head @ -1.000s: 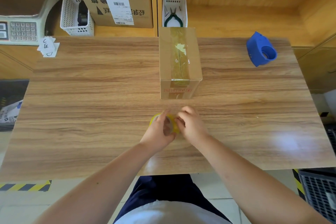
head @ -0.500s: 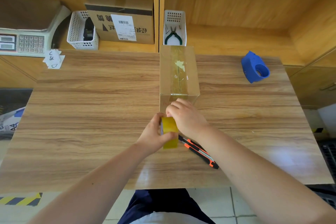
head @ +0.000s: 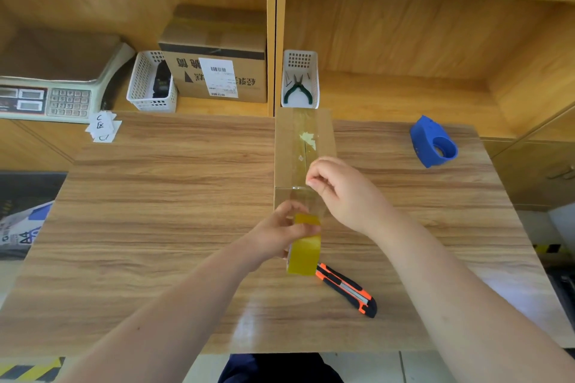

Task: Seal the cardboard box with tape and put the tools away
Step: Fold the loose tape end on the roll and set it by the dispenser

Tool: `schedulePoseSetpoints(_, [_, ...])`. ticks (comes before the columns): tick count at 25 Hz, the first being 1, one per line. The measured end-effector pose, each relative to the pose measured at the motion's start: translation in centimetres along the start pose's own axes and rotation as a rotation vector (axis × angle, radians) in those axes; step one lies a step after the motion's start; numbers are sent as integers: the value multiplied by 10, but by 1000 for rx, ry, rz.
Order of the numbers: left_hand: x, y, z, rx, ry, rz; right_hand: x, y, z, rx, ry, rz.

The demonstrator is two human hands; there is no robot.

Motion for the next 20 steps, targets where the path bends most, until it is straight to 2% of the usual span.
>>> schedulePoseSetpoints(3, [-5,22,-3,-123,46,34,13,8,-2,-58,-17,134])
schedulePoseSetpoints(6, [1,38,-3,-258,125,50,29,-1,-4,5,72,233])
schedulePoseSetpoints(10, [4,67,-2,-388,116,114,48,-12,-1,52,135,236])
schedulePoseSetpoints(14, [5,93,1,-412,117,80,61,-13,8,29,106,174])
schedulePoseSetpoints(20, [8,133,-10,-454,112,93,78,-12,11,49,169,258])
Point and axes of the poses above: each hand's wrist, its own z-axis towards the middle knuckle, its own x-axis out of the back of the hand, y = z × x, the point moved 7 cm from there along z, towards the middle knuckle, and after that the axes turned 7 degrees about -x, right-handed, at the moved point
